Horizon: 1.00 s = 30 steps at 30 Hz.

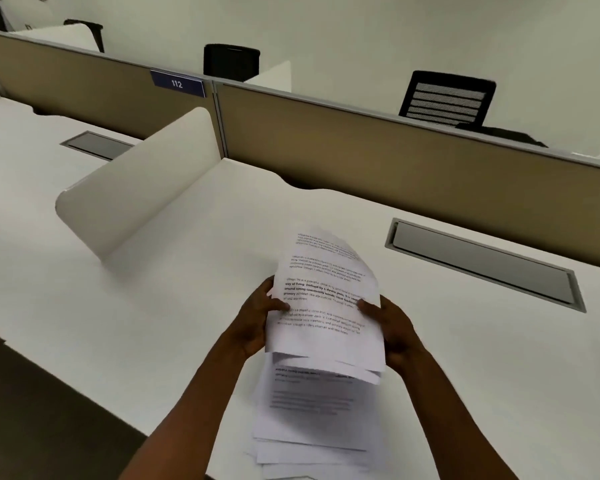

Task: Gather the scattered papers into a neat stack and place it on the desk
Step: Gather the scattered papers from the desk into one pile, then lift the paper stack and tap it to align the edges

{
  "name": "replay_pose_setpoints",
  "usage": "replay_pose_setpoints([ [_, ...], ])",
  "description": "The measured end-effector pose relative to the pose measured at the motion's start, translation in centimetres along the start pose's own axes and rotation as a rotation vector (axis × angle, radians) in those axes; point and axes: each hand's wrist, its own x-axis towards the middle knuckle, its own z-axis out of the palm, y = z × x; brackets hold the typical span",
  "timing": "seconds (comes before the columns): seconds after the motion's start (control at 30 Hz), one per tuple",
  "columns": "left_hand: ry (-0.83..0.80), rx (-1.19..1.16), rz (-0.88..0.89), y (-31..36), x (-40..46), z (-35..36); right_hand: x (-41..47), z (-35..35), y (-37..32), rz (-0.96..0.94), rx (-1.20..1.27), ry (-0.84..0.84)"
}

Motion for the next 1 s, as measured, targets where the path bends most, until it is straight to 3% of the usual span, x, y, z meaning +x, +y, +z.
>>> replay_pose_setpoints([
  [0.1,0.142,0.301,-0.09,-1.9,-1.5,-0.5,-1.7,-1.5,1.6,-0.133,-0.268,0.196],
  [0.2,0.268,0.541,-0.149,-4.7,-3.4,-0.6,-3.2,-2.7,4.1,-0.178,-0.611,0.249],
  [0.33,0.488,1.062,0.0,-9.1,-5.6,-0.3,-4.0,-3.4,7.2,-0.215,-0.903,0.377],
  [0.43,0.54,1.225,-0.028,-11.4,-6.1,0.6,-4.1,-3.0,9.2,-0.263,-1.039,0.493],
  [0.67,0.622,1.093,-0.109,-11.1,-5.6,2.2,-3.6,-1.6,11.0,-0.223,-1.125,0.534],
  [0.8,0.666,0.796,-0.116,-10.0,-4.9,1.1,-3.0,-1.4,10.7,-0.204,-1.161,0.552],
  [0.93,0.672,0.339,-0.244,-8.2,-3.3,-0.3,-2.4,-1.9,10.4,-0.158,-1.129,0.563],
  [1.0,0.632,0.224,-0.3,-7.5,-2.7,-1.0,-2.2,-2.1,10.2,-0.145,-1.104,0.568],
])
